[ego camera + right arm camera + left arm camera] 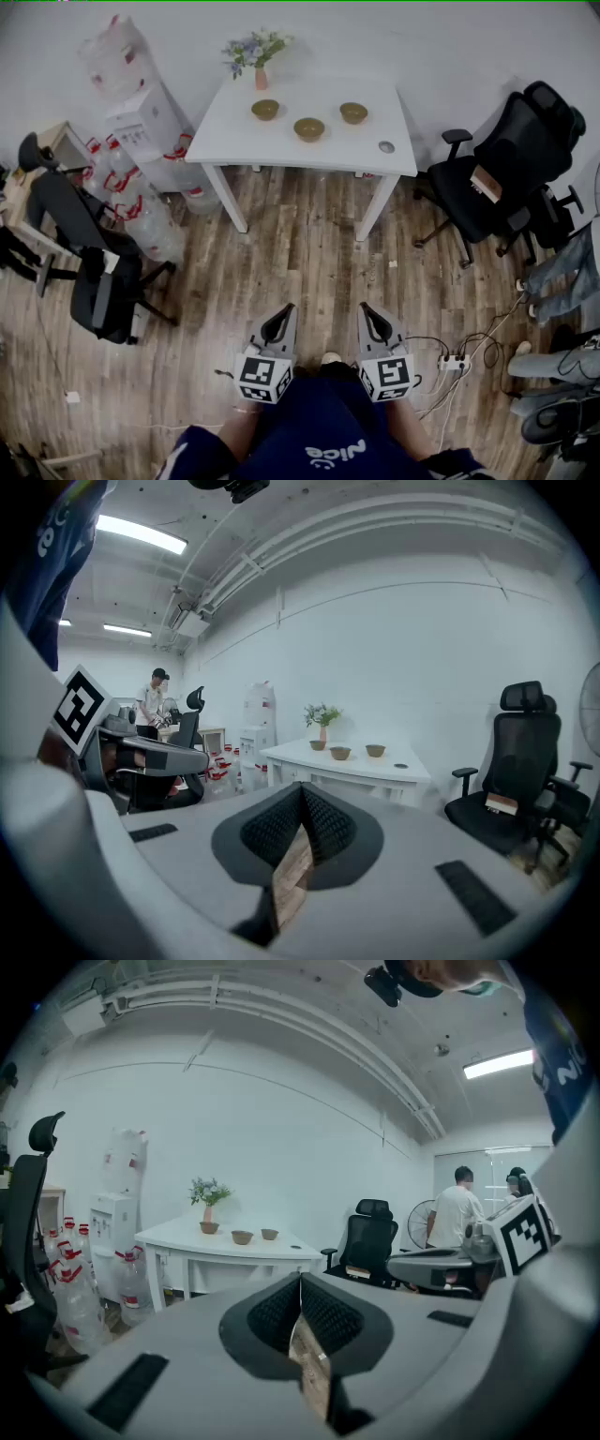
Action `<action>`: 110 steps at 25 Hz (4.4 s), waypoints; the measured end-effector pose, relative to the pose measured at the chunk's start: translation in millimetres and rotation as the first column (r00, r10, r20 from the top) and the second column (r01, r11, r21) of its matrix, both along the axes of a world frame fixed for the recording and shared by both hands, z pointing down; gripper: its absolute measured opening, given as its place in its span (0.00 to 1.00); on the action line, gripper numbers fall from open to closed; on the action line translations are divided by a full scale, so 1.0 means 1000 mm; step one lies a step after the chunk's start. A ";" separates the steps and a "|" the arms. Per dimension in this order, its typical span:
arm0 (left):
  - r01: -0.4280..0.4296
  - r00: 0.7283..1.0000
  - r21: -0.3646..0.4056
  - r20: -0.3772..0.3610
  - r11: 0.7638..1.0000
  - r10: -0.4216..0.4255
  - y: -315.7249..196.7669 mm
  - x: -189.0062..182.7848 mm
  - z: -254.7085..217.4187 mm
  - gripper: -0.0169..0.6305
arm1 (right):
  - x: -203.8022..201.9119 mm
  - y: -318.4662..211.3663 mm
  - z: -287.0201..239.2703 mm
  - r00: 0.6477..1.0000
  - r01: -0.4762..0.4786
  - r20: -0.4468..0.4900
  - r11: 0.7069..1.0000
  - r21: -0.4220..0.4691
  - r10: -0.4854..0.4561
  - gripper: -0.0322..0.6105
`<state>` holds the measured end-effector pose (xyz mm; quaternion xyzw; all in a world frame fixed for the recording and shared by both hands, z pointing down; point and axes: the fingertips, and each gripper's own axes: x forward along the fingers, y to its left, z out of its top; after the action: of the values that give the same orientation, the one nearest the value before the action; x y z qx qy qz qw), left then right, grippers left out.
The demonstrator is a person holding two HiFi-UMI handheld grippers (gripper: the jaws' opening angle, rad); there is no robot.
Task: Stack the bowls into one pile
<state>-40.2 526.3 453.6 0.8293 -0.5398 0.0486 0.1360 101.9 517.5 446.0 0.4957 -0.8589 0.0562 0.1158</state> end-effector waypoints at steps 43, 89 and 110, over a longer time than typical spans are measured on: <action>-0.099 0.995 0.013 -0.006 0.995 0.100 -0.151 0.002 0.008 0.05 | 0.002 -0.130 0.013 0.999 -0.026 0.044 0.999 -0.030 0.028 0.09; 0.098 0.995 -0.009 0.022 0.995 -0.097 -0.478 -0.029 0.008 0.05 | -0.012 -0.492 0.024 0.997 0.056 0.057 0.993 -0.101 -0.050 0.09; 0.155 0.988 -0.059 0.022 0.986 -0.154 -0.541 0.028 0.025 0.05 | 0.026 -0.566 0.040 0.992 0.125 0.001 0.977 -0.171 -0.127 0.09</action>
<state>-12.2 -15.0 478.5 0.7800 -0.6019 0.0614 0.1599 127.8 -48.9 485.9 0.4288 -0.8801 0.1196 0.1654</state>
